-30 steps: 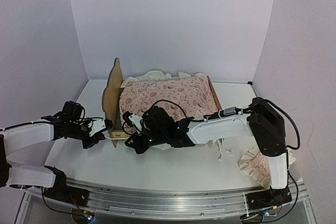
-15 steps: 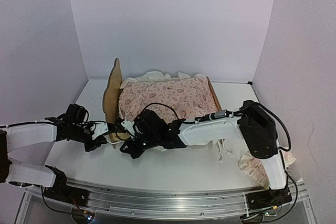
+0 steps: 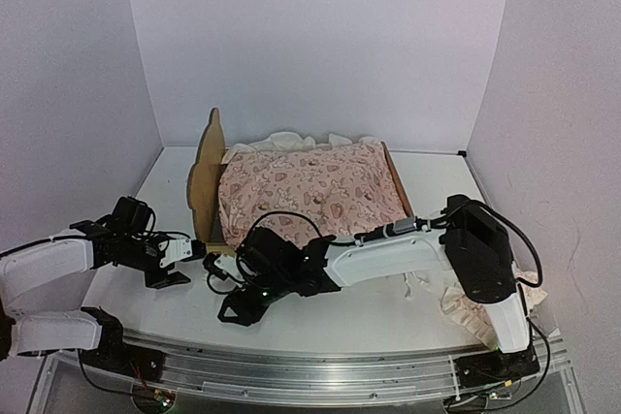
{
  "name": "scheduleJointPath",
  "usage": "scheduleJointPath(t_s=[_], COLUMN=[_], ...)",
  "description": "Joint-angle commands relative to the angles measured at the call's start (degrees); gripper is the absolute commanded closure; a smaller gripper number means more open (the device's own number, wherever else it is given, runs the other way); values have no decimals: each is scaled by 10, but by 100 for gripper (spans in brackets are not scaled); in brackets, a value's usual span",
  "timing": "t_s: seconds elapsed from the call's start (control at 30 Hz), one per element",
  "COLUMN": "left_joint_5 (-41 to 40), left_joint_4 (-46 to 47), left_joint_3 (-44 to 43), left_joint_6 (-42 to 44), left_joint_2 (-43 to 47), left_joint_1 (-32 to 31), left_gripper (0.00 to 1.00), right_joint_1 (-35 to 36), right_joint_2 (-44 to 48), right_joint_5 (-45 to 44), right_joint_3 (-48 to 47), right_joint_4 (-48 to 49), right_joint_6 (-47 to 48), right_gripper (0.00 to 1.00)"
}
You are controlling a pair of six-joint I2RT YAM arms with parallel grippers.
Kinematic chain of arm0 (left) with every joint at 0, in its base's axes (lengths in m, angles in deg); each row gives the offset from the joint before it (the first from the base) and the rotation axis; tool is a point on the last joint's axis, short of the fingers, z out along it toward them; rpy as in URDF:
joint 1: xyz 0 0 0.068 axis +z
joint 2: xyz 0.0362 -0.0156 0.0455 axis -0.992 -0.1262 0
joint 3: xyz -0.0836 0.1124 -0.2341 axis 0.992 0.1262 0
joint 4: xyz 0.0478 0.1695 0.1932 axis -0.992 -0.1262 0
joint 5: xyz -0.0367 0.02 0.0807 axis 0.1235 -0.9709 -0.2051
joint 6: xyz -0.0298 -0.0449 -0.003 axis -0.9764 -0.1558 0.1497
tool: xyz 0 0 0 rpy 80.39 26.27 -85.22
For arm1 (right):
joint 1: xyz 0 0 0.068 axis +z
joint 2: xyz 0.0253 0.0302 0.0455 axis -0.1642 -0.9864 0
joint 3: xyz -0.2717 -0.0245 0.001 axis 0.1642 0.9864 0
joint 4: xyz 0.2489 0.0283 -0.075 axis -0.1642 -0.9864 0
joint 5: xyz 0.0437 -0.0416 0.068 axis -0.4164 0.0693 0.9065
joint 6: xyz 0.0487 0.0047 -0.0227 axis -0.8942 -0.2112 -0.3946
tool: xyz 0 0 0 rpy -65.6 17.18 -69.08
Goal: Set up the pet bed
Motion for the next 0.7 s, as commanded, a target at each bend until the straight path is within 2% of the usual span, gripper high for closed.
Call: scheduleJointPath(t_s=[0.0,0.13,0.23,0.3,0.43,0.53,0.67], left_joint_5=[37,108,109,74,-19,-81,-146], left_joint_4=[-97,-165,-159,-134,-70,-24,46], left_joint_3=[-23,-97,-147,-177,-212,-215,-207], left_joint_6=[45,22,-56,-104,-158,-131,-95], left_joint_2=[71,102,96,77,6,-44,-107], left_joint_1=[2,-15,-79,-133,-242,-284,-294], left_gripper=[45,45,47,49,50,46,43], right_joint_1=[-5,-41,-89,-122,-175,-237,-291], right_joint_2=[134,232,299,346,422,453,437], right_joint_5=[-6,-55,-104,-150,-258,-264,-237], right_joint_3=[65,127,146,159,201,241,248], right_joint_4=[-62,-109,-179,-229,-306,-325,-328], right_joint_6=[6,-61,-121,-151,-198,-237,-227], right_gripper=[49,48,56,61,61,56,49])
